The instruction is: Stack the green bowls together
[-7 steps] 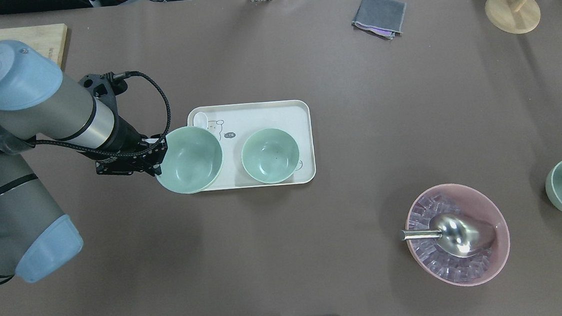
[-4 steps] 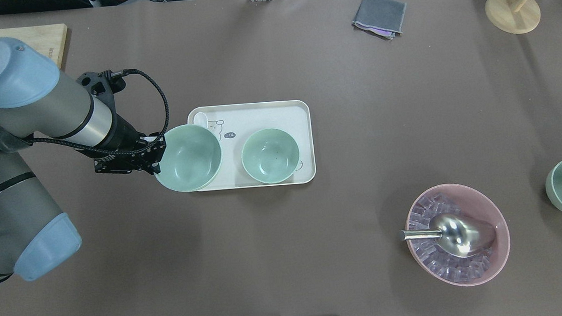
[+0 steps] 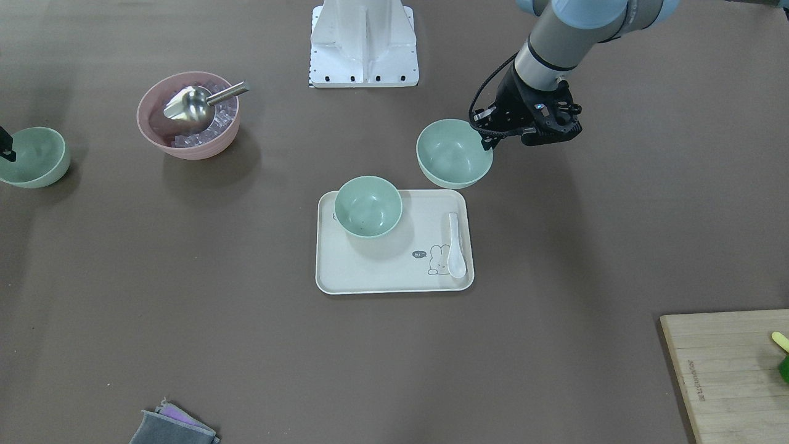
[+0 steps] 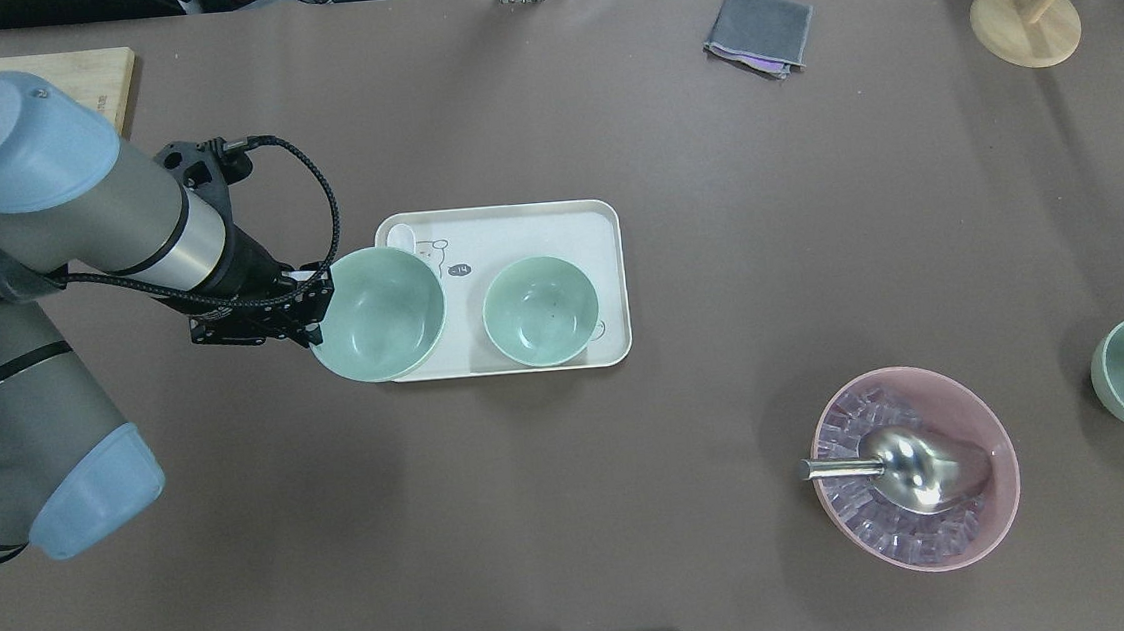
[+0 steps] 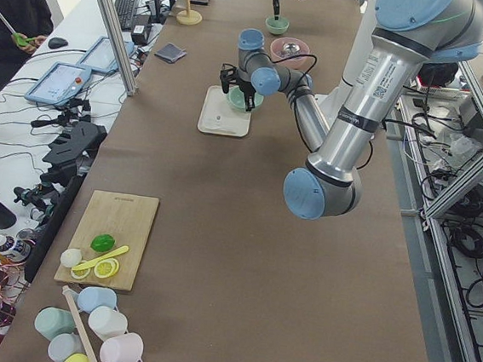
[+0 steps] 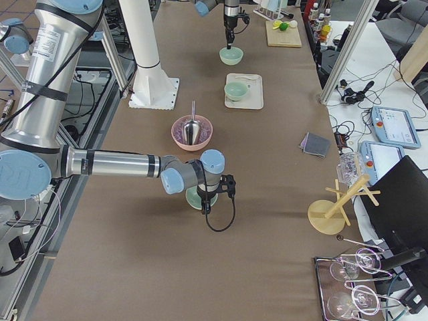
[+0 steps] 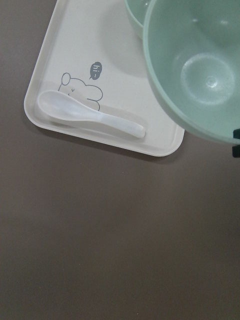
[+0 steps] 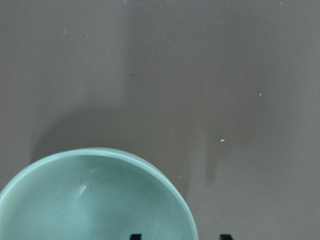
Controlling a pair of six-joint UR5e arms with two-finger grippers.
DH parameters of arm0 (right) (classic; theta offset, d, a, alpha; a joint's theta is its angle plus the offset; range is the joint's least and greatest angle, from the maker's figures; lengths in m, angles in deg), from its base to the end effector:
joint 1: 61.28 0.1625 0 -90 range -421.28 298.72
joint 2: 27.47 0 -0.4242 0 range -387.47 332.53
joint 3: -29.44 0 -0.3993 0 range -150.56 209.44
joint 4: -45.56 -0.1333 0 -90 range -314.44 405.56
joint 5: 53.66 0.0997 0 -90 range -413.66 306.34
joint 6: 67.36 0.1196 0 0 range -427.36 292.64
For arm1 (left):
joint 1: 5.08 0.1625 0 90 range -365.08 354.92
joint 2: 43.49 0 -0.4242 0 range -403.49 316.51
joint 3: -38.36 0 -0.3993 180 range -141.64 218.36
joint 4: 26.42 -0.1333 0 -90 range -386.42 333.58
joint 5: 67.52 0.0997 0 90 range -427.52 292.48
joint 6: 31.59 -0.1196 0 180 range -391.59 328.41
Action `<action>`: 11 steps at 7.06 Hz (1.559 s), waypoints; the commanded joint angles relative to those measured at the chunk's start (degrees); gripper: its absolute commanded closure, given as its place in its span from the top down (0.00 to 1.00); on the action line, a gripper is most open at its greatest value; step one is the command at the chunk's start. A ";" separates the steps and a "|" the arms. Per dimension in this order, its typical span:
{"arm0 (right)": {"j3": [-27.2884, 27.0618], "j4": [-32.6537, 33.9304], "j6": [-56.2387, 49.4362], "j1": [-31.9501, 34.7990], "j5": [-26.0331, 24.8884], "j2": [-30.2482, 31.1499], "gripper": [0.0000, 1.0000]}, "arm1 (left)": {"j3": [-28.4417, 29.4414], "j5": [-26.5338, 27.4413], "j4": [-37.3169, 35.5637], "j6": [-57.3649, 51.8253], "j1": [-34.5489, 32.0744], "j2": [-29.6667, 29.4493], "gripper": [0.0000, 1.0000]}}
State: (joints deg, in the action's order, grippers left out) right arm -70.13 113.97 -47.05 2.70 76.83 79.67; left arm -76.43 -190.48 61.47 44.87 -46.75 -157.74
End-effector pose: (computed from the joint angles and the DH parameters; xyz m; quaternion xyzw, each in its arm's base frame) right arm -0.1209 -0.3745 0.6846 -0.0298 -0.3608 -0.0886 0.9279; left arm 0.3859 -0.4348 0.2434 -0.0537 0.4589 -0.1042 0.8807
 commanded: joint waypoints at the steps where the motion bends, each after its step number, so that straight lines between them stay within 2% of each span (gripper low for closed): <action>1: 0.34 0.14 -0.01 -0.27 -0.59 0.00 0.49 | 0.18 -0.09 0.09 0.00 0.01 -0.18 0.00; 3: 0.42 0.05 -0.01 -0.27 -0.67 0.09 0.22 | 0.53 0.00 0.09 0.00 0.01 -0.18 0.00; 4: 0.42 -0.03 -0.01 -0.27 -0.67 0.09 0.10 | 0.53 0.00 0.09 0.00 0.01 -0.18 0.00; 5: 0.42 -0.12 -0.01 -0.27 -0.67 0.09 0.04 | 0.62 0.00 0.09 0.00 0.01 -0.18 0.00; 6: 0.42 -0.21 -0.01 -0.27 -0.67 0.09 0.00 | 0.62 0.00 0.09 0.00 0.01 -0.18 0.00; 8: -0.01 -0.47 0.08 -0.09 0.02 0.18 0.00 | 0.62 0.00 0.09 0.00 0.01 -0.18 0.00; 11: -2.73 0.22 0.08 6.04 7.92 -0.35 0.00 | 0.89 0.09 0.09 0.00 0.10 -0.44 0.00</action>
State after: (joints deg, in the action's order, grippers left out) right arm -71.65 113.73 -46.97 6.09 81.72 79.49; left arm -75.65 -190.41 61.56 44.87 -46.72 -157.96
